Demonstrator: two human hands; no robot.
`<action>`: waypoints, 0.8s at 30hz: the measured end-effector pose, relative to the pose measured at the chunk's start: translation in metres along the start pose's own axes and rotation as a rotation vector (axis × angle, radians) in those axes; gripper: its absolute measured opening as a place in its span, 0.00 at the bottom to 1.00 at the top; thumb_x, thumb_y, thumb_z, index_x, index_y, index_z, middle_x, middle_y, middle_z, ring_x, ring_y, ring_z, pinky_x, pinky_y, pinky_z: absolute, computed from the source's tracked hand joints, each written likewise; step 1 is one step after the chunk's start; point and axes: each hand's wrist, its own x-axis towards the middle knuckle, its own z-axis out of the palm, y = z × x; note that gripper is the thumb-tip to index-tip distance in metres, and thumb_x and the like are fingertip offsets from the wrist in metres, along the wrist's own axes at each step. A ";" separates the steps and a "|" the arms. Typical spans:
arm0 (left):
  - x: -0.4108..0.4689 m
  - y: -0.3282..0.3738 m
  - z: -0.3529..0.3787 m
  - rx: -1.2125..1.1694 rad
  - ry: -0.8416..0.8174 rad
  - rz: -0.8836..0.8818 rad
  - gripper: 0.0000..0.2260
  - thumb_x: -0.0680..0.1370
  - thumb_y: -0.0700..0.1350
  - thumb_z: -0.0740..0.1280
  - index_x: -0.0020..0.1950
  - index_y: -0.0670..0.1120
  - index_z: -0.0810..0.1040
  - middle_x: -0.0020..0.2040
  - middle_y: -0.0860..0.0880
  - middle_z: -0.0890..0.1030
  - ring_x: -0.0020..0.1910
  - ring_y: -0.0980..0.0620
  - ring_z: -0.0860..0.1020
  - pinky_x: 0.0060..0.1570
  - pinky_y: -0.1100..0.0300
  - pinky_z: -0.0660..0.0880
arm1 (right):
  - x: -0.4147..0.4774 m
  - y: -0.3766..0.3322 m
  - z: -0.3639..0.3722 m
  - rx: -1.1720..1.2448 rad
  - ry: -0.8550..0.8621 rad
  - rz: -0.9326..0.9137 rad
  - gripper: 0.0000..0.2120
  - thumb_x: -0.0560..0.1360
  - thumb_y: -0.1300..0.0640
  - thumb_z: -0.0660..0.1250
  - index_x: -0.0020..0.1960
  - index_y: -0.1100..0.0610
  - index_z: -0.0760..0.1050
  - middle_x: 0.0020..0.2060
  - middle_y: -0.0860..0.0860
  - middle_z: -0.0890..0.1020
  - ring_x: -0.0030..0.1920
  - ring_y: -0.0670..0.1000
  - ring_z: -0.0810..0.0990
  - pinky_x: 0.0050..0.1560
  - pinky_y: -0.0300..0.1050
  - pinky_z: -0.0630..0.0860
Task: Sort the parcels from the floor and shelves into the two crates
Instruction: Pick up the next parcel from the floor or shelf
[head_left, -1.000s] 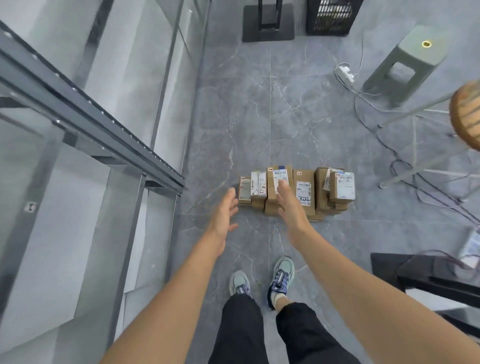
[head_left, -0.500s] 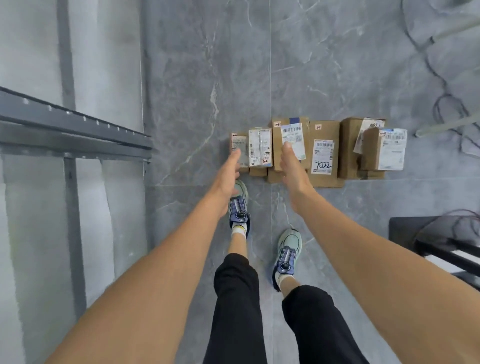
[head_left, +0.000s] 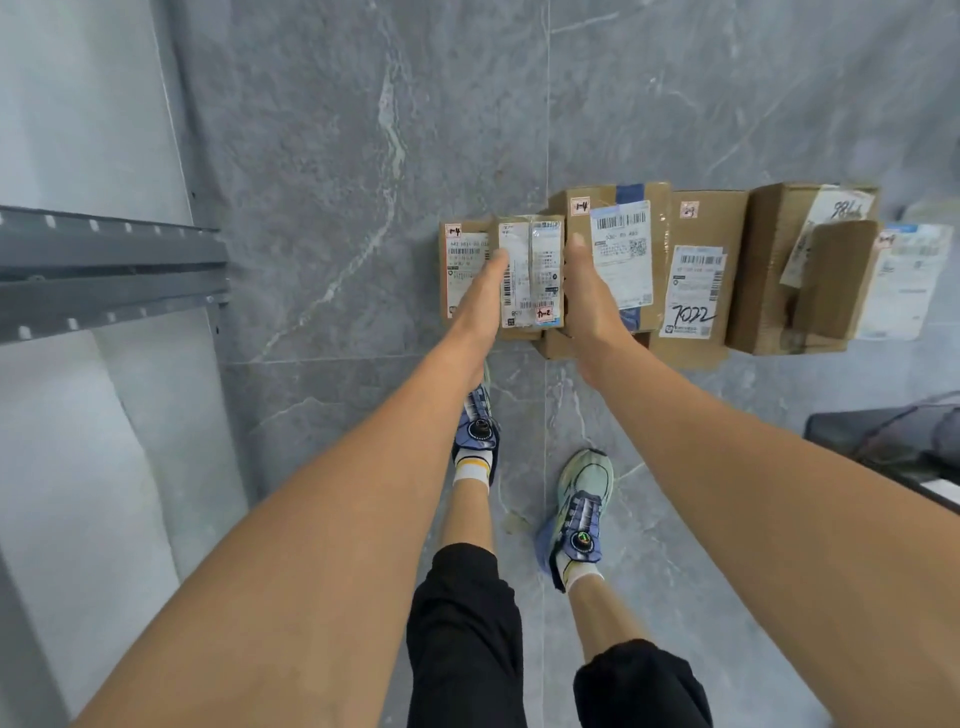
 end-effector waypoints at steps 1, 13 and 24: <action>0.005 0.000 0.000 -0.011 0.000 -0.006 0.21 0.87 0.59 0.51 0.78 0.56 0.66 0.64 0.58 0.72 0.41 0.71 0.69 0.59 0.57 0.62 | 0.003 0.001 0.002 -0.017 0.006 0.002 0.25 0.87 0.37 0.47 0.70 0.45 0.77 0.64 0.47 0.82 0.65 0.49 0.80 0.69 0.52 0.73; 0.038 -0.007 -0.006 -0.006 -0.021 -0.038 0.22 0.86 0.61 0.50 0.74 0.56 0.72 0.53 0.60 0.78 0.43 0.68 0.75 0.42 0.64 0.66 | 0.023 0.012 0.006 -0.012 0.109 0.015 0.18 0.88 0.40 0.48 0.55 0.40 0.76 0.46 0.33 0.78 0.47 0.32 0.77 0.53 0.39 0.71; 0.019 -0.011 -0.025 -0.101 0.008 0.082 0.25 0.81 0.67 0.54 0.70 0.56 0.78 0.62 0.53 0.84 0.61 0.53 0.82 0.66 0.48 0.75 | 0.002 -0.008 0.017 -0.008 0.041 -0.019 0.29 0.72 0.25 0.57 0.57 0.41 0.85 0.52 0.44 0.89 0.56 0.49 0.87 0.65 0.58 0.79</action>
